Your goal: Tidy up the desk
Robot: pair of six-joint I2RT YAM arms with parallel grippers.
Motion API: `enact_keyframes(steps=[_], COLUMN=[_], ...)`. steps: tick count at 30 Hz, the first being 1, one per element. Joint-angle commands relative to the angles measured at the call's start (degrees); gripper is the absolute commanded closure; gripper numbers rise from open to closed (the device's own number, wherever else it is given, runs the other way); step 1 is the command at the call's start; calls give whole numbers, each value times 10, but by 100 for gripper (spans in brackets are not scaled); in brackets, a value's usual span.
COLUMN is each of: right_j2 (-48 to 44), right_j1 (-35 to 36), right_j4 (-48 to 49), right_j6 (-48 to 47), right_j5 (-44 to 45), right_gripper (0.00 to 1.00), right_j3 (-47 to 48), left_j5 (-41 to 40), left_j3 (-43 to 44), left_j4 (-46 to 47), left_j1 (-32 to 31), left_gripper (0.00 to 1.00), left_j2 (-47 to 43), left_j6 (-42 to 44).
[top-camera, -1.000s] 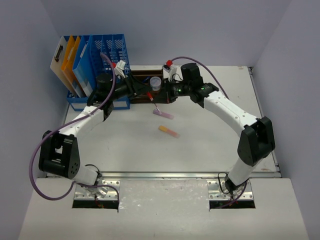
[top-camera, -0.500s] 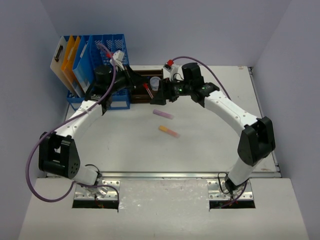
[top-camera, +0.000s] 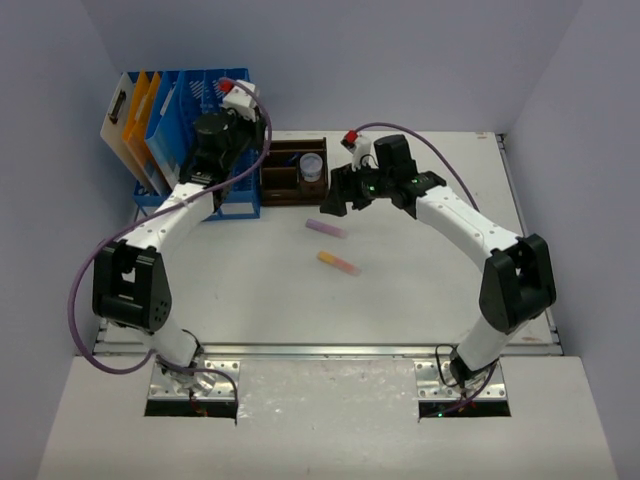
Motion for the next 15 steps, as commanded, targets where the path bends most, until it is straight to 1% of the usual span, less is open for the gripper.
enact_keyframes(steps=[1,7,15], right_j2=[-21,-15,-12], right_j1=[-2,-3,-3], right_j4=[18,19,15], right_j6=[-20,-47,-77], right_j5=[10,28,43], right_gripper=[22,23,23], right_j3=[-5,-17,-28], left_j5=[-4,-11,-12], left_j3=[9,23,47], left_j4=[87,121,130], left_j1=[-11,-22,-26], left_gripper=[100,100,100], left_j2=[16,61,121], left_j6=[67,88,94])
